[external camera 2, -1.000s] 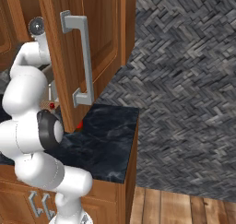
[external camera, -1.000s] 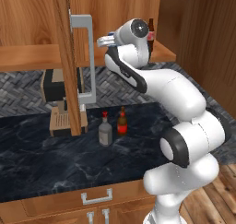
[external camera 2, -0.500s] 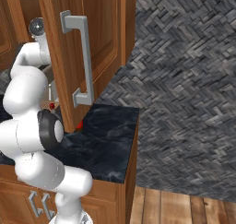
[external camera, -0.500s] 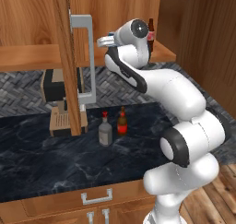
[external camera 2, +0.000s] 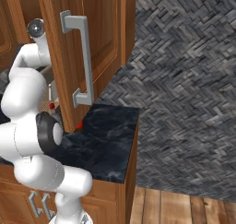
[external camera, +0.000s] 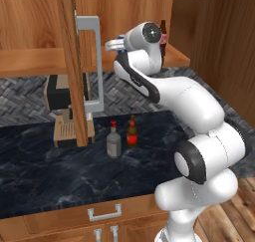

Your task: Sort all alcoholic drinks to one cabinet, and non-alcoholic drinks to the other.

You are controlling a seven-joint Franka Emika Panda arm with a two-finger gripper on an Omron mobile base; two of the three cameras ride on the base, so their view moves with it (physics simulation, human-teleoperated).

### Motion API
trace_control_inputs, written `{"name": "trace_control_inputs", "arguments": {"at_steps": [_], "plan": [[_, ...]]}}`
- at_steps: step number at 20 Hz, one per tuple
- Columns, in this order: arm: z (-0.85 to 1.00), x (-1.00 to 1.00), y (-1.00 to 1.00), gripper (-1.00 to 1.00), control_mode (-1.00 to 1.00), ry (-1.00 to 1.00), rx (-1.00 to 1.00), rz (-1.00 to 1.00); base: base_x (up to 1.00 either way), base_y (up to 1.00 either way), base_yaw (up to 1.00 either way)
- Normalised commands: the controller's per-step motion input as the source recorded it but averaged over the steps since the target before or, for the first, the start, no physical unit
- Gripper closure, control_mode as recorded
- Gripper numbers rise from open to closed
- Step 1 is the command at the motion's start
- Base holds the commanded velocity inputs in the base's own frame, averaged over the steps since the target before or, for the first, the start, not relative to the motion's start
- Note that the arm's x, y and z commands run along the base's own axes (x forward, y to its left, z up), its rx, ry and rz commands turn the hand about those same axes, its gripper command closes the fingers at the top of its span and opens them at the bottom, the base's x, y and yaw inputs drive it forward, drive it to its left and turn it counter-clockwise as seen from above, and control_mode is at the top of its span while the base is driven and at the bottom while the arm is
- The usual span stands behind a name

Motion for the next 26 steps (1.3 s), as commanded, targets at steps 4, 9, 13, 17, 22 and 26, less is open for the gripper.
{"name": "trace_control_inputs", "arguments": {"at_steps": [4,9,13,17,22,26], "plan": [[0.00,-0.40,0.00,-1.00,-1.00,-0.06,0.00,0.00,0.00,0.00,0.00],[0.04,-0.70,-0.01,-1.00,-1.00,-0.06,0.00,0.00,0.00,0.00,0.00],[0.18,-0.98,-0.16,-1.00,-1.00,-0.04,0.02,0.00,0.00,0.00,0.00],[0.37,-1.00,-0.15,-1.00,-1.00,-0.03,0.06,0.00,0.00,0.00,0.00],[0.32,-1.00,-0.06,-1.00,-1.00,0.00,0.04,0.00,0.00,0.00,0.00],[0.02,-1.00,0.00,-1.00,-1.00,0.04,0.00,-0.01,0.00,0.00,0.00]]}}
